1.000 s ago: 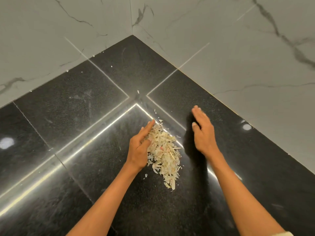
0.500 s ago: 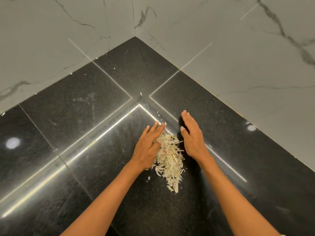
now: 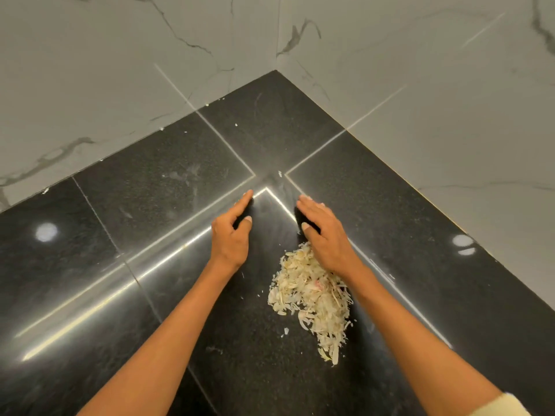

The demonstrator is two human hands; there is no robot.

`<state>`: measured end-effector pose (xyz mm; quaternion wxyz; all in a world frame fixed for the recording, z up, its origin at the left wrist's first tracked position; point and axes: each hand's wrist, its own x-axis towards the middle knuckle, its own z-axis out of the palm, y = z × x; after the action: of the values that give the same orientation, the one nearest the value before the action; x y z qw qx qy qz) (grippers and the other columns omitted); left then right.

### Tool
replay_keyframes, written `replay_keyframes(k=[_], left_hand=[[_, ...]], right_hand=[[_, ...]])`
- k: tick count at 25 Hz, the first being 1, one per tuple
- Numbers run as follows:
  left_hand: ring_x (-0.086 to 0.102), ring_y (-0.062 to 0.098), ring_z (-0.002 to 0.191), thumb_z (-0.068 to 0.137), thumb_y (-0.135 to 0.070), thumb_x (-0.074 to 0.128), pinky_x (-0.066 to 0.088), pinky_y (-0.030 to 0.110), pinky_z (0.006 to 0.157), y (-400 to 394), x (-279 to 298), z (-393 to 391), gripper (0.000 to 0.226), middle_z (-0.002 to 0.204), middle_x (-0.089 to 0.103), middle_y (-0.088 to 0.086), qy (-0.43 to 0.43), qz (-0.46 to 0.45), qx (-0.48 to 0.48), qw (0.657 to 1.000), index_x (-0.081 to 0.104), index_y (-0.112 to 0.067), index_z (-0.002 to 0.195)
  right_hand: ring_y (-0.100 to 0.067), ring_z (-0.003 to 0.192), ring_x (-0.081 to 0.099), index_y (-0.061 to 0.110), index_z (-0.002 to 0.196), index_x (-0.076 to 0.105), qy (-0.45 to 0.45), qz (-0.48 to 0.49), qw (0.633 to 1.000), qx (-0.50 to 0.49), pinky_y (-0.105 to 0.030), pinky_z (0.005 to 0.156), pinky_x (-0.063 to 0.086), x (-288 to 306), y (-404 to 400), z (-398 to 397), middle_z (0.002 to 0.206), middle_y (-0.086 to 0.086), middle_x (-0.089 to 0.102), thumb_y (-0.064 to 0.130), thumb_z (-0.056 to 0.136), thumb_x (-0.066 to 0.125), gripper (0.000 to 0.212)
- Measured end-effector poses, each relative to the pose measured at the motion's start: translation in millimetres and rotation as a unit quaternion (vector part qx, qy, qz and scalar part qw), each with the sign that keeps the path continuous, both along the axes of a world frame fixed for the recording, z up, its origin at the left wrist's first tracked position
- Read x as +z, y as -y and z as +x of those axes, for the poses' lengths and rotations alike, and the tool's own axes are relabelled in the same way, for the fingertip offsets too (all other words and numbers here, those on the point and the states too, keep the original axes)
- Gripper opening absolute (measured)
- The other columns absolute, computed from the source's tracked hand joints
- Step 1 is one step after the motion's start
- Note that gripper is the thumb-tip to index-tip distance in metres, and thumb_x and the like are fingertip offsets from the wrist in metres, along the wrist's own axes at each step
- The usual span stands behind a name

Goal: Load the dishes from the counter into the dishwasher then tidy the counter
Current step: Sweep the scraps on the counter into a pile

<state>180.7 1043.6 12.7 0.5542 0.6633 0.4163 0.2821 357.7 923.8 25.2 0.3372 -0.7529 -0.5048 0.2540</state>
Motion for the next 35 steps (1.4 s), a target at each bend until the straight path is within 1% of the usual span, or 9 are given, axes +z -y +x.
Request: replay_keyframes(k=[4, 8, 10, 14, 16, 19, 24, 30, 35], left_hand=[[0.053, 0.012, 0.131, 0.082, -0.004, 0.048, 0.036, 0.03, 0.116, -50.4, 2.6, -7.5, 0.055, 0.138, 0.058, 0.005, -0.01, 0.086, 0.077, 0.993, 0.058, -0.008, 0.136], [0.038, 0.019, 0.142, 0.087, 0.004, 0.045, 0.02, 0.028, 0.122, -118.7, 3.8, -23.9, 0.059, 0.15, 0.046, 0.01, -0.087, 0.088, 0.212, 0.969, 0.047, -0.006, 0.145], [0.024, 0.018, 0.149, 0.092, 0.001, 0.044, 0.009, 0.03, 0.124, -149.1, -1.1, -33.9, 0.061, 0.158, 0.032, 0.01, -0.156, 0.091, 0.195, 0.964, 0.035, -0.007, 0.152], [0.019, 0.018, 0.15, 0.096, -0.005, 0.047, 0.009, 0.032, 0.124, -171.9, -8.1, -33.3, 0.06, 0.16, 0.029, 0.009, -0.2, 0.148, 0.15, 0.957, 0.03, -0.006, 0.153], [0.021, 0.017, 0.15, 0.095, -0.001, 0.046, 0.012, 0.032, 0.124, -179.3, -6.1, -29.8, 0.059, 0.159, 0.031, 0.009, -0.171, 0.143, 0.163, 0.961, 0.032, -0.006, 0.152], [0.019, 0.02, 0.15, 0.092, 0.002, 0.042, 0.011, 0.031, 0.124, -200.4, -1.4, -23.1, 0.063, 0.16, 0.029, 0.008, -0.187, 0.131, 0.156, 0.961, 0.032, -0.01, 0.153], [0.024, 0.028, 0.149, 0.086, -0.002, 0.041, 0.016, 0.037, 0.12, -214.5, -0.2, -13.7, 0.066, 0.158, 0.033, 0.012, -0.264, 0.171, 0.152, 0.937, 0.042, -0.018, 0.15], [0.015, 0.019, 0.152, 0.075, -0.017, 0.032, 0.003, 0.029, 0.124, -194.0, -9.0, -0.8, 0.079, 0.161, 0.025, 0.011, -0.281, 0.222, -0.029, 0.933, 0.031, -0.006, 0.153], [0.033, 0.016, 0.145, 0.071, -0.011, 0.039, 0.014, 0.028, 0.123, -134.0, -11.1, 2.8, 0.072, 0.15, 0.044, 0.011, -0.141, 0.19, -0.113, 0.965, 0.051, -0.004, 0.142]], right_hand=[[-0.015, 0.13, 0.051, 0.01, 0.133, 0.064, 0.01, 0.045, 0.996, 0.071, -0.039, 0.116, 0.036, 7.9, -64.0, 9.6, 0.138, -0.004, 0.062, 0.005, 0.089, 0.05, 0.047], [-0.021, 0.154, 0.01, 0.008, 0.157, 0.025, 0.109, -0.04, 0.993, 0.018, -0.041, 0.126, 0.007, -2.0, -140.0, 39.9, 0.166, -0.011, 0.015, 0.024, 0.102, 0.046, 0.061], [-0.019, 0.155, 0.003, 0.009, 0.159, 0.015, 0.156, -0.06, 0.981, 0.103, -0.039, 0.126, 0.002, -12.3, -150.3, 18.2, 0.167, -0.009, 0.007, 0.039, 0.102, 0.035, 0.067], [-0.013, 0.15, 0.026, 0.01, 0.152, 0.039, 0.04, 0.03, 0.962, 0.268, -0.027, 0.124, 0.015, -12.1, -159.7, -26.9, 0.16, -0.003, 0.035, 0.027, 0.1, 0.046, 0.055], [-0.021, 0.142, 0.042, 0.005, 0.144, 0.052, 0.019, 0.072, 0.978, 0.196, -0.03, 0.121, 0.026, -10.3, -199.4, -16.3, 0.15, -0.009, 0.049, 0.017, 0.095, 0.053, 0.05], [-0.027, 0.144, 0.037, 0.003, 0.147, 0.046, 0.024, 0.043, 0.996, 0.071, -0.027, 0.118, 0.02, -9.4, -272.2, 21.5, 0.154, -0.015, 0.043, 0.012, 0.095, 0.056, 0.053], [-0.033, 0.145, 0.028, 0.002, 0.151, 0.036, 0.127, -0.003, 0.987, 0.101, -0.033, 0.119, 0.019, -17.7, -342.6, 36.2, 0.157, -0.017, 0.033, 0.018, 0.1, 0.051, 0.056], [-0.02, 0.15, 0.025, 0.005, 0.149, 0.044, 0.117, 0.019, 0.966, 0.228, -0.026, 0.123, 0.007, -22.9, -269.2, 18.5, 0.16, -0.01, 0.033, 0.009, 0.095, 0.047, 0.054], [-0.01, 0.141, 0.042, 0.007, 0.13, 0.066, 0.001, -0.009, 0.973, 0.231, -0.022, 0.121, 0.022, -6.6, -149.7, 8.0, 0.147, -0.002, 0.052, 0.004, 0.082, 0.049, 0.051]])
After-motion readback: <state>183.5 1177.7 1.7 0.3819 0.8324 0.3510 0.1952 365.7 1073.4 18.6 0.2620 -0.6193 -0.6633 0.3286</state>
